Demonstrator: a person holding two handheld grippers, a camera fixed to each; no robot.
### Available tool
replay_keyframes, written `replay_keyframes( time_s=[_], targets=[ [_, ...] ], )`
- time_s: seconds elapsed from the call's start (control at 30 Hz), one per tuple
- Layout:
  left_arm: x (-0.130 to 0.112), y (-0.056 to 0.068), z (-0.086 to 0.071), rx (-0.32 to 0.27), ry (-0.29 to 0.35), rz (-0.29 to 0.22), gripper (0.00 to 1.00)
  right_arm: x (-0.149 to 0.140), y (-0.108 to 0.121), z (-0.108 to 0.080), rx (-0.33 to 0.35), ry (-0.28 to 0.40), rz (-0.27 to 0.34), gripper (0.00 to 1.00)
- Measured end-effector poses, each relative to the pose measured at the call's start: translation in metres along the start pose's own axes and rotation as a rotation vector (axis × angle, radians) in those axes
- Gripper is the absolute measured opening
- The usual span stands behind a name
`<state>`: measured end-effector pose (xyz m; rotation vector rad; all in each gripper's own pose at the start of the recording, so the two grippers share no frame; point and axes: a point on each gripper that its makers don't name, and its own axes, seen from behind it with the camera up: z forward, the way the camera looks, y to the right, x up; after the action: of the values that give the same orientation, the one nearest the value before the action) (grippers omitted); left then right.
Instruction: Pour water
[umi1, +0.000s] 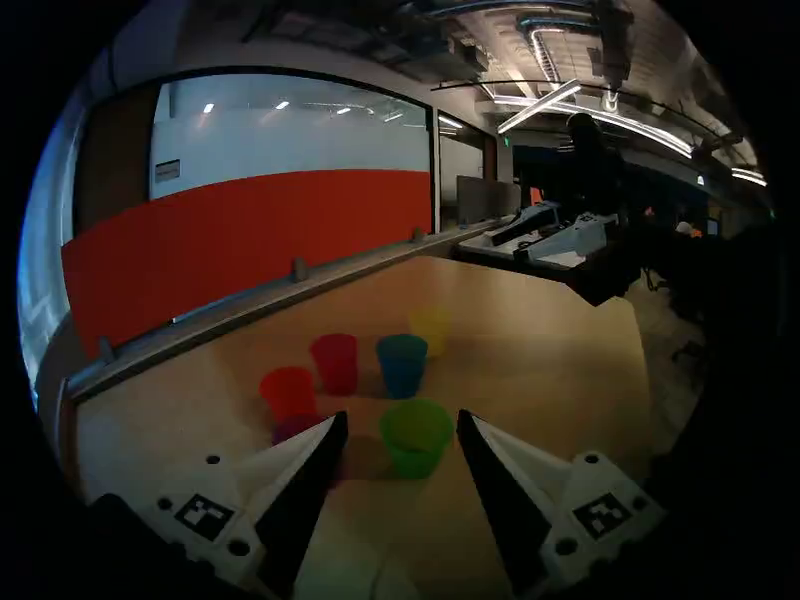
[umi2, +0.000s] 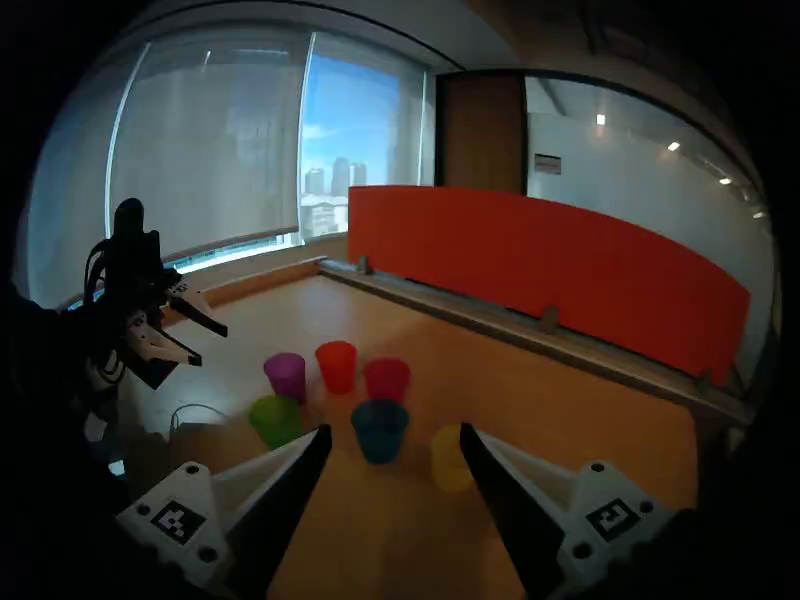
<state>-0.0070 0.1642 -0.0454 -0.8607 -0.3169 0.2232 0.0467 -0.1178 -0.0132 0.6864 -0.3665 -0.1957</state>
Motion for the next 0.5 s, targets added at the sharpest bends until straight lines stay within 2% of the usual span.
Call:
replay_keyframes(
  time_s=[0.5],
  targets=[
    [-0.037, 0.007, 0.023, -0.019, -0.089, 0.022, 0.8, -0.006, 0.002, 0.013, 0.012, -0.01, 0.002, 0.99]
  ],
)
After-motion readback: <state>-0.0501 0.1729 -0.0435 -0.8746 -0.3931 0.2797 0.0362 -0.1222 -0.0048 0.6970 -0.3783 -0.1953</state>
